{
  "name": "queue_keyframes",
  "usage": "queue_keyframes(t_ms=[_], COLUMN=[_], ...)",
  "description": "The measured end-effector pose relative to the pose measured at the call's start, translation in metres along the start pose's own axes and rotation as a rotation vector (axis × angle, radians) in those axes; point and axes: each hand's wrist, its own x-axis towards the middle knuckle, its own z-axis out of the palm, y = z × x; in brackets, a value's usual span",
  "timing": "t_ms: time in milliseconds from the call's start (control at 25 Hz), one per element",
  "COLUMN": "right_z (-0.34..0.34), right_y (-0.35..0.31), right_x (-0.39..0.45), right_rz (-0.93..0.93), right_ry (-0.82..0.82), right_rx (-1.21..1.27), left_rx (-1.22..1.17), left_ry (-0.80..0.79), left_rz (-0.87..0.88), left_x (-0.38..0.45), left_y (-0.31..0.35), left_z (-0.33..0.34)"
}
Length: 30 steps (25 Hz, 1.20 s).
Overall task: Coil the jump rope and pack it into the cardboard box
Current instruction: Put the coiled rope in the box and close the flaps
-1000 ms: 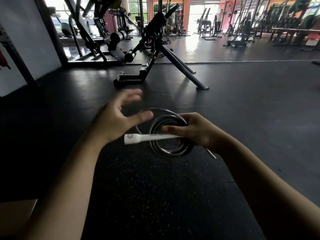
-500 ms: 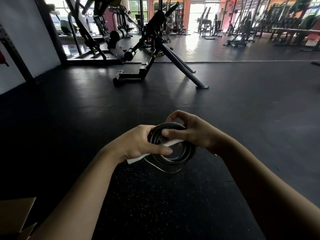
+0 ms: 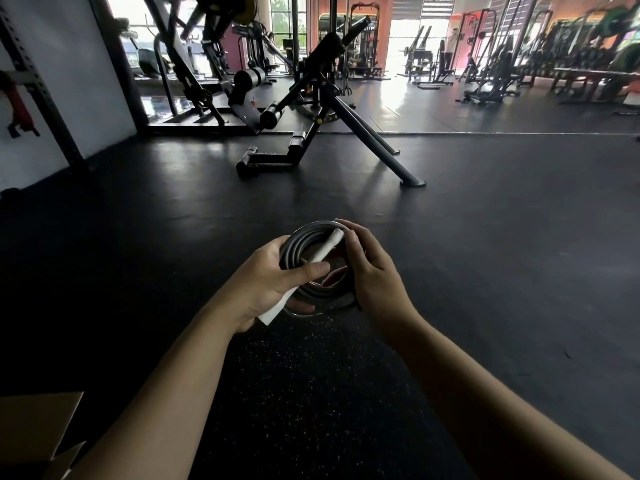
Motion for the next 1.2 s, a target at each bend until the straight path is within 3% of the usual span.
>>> queue_keyframes(t_ms=[360,840,1040,1200], right_z=[0.103,0.380,0.473,0.534], right_y=[0.008,0.000,0.016,0.055], right_x=[-0.022,-0.117,-0.169,-0.200], right_rz=[0.167,0.381,0.496,0.572], right_ry=[-0.132,-0.575,-0.788,-0.830], right_rx=[0.204,0.284,0.267,0.180], left_rx=[0.059,-0.060,-0.232,-0.256], left_ry=[0.118,0.671,0.911,0.992], left_rz=[-0.143,-0.277,-0.319,-0.391], left_x=[-0.074,-0.302,-0.392,-0.438], left_y=[-0.012,-0.058,-0.106,-0.150], left_z=[-0.091,-0.294,-0.343,-0.367])
